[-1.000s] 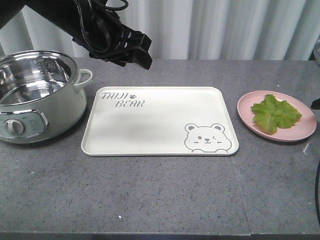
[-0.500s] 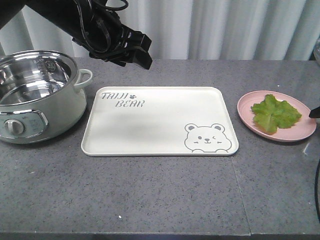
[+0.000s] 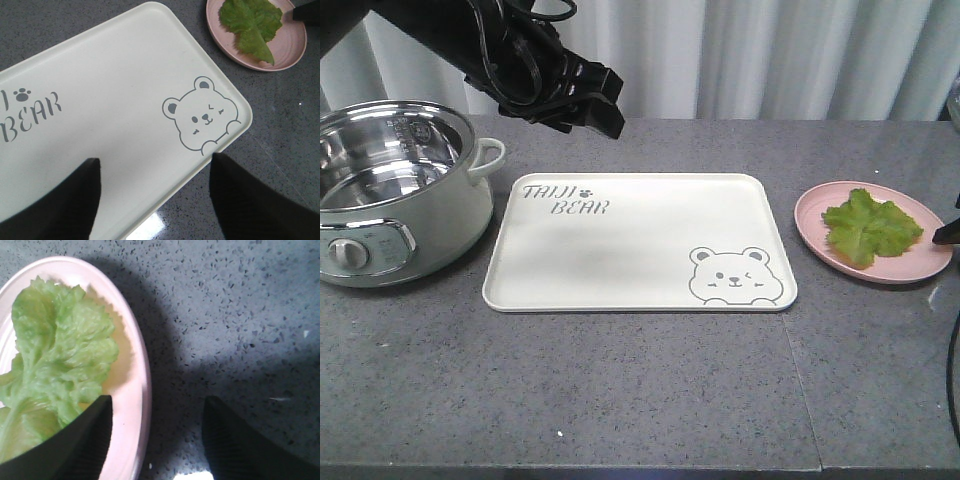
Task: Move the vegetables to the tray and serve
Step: 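Grip the pink plate rim with the right gripper and lift it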
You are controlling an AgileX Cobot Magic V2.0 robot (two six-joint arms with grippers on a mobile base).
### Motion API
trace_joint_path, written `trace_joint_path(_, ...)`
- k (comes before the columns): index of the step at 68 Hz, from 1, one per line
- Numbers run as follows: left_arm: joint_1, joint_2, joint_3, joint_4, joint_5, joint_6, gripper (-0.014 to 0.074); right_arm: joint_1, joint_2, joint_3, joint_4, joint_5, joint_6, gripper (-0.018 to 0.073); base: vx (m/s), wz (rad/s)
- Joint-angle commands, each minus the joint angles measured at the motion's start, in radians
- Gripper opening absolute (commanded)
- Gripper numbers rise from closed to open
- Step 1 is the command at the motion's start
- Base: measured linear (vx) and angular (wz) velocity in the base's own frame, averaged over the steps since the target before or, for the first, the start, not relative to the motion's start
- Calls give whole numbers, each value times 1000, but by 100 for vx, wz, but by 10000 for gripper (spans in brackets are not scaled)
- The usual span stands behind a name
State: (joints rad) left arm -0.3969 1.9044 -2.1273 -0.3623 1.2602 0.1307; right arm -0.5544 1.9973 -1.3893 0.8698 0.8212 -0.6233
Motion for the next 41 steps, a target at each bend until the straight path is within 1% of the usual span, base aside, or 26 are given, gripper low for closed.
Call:
trace_joint_path(1,-6,-58,-30,-26,-40,-6,461,-1,-48,-28,28,7,-9,402,0,0)
trace_joint_path(15,-6,-57,-30,-26,-40,-6,461,1,-48,-28,31,13,-9,402,0,0)
trace_joint_path(20,-6,-57,-30,-26,-40,-6,461,21,-48,-28,25,13,-14,402,0,0)
trace_joint_path(27,-6,-57,-30,-26,-40,-6,461,72,-48,-28,4,-22,-19,402,0,0)
trace_joint_path(35,-6,-57,-30,-26,-28,-6,461,114,-48,-28,-5,-71,11,402,0,0)
trace_joint_path(41,-6,-57,-30,-26,-24,-6,461,127,-48,-28,-7,-93,36,402,0,0)
